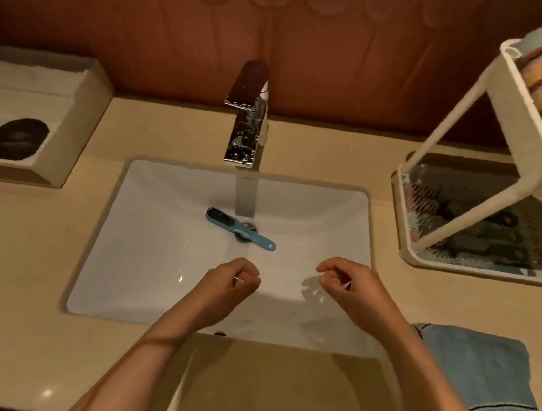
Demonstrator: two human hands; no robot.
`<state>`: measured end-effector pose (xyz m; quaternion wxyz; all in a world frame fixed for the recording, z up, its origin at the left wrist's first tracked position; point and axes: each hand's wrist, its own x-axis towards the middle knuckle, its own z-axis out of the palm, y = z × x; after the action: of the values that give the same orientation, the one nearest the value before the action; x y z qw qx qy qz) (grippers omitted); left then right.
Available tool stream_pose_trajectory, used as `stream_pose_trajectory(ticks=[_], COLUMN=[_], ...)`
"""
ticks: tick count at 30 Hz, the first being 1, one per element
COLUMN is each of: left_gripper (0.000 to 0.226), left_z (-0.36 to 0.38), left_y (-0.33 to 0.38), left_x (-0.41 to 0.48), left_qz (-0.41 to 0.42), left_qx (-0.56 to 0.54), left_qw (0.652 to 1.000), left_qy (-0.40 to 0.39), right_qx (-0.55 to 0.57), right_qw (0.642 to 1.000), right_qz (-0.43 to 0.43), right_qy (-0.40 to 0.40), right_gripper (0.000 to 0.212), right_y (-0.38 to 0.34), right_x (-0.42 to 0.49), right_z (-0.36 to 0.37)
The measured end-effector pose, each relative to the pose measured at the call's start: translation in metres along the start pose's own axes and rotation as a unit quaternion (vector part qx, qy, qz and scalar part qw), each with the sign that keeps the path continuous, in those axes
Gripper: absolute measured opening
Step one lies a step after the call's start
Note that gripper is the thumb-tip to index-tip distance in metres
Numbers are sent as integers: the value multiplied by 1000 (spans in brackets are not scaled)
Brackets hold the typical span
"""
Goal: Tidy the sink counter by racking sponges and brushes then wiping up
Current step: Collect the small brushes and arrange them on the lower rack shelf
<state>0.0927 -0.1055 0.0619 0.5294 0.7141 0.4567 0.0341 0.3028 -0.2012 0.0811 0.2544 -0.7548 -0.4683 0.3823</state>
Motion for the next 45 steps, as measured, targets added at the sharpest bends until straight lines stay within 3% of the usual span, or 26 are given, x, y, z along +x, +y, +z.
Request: stream_pose_trajectory(ticks=[7,15,19,22,24,32,45], left_gripper=[17,7,21,35,35,39,19], left_z=[-83,-172,-218,-250,-268,-325,-341], left_y=[-46,-133,-196,-231,-244,-284,-280], left_x=[-44,-100,-127,-149,-157,-168,-158], left_qz=[-41,-127,-165,-209,-216,-280,-215], left_qx=[-95,-144,58,303,374,391,271], left_qw=[990,937,919,850,822,844,915], left_qy=[100,292,353,376,371,235,209], right_qx=[5,-23,-65,-103,-119,-150,-168], right_qw=[998,984,970,956,949,934,933], right_qz=[-33,-110,-152,-179,-189,-205,-190], right_qy=[-52,-141,-176,-208,-224,-252,-254], right_gripper=[10,10,11,15,16,13,19], right_y=[-57,-143,-181,-202,-210,-227,-235], right_x=[36,75,83,88,90,97,96], right_z=[66,156,199,228,238,264,271])
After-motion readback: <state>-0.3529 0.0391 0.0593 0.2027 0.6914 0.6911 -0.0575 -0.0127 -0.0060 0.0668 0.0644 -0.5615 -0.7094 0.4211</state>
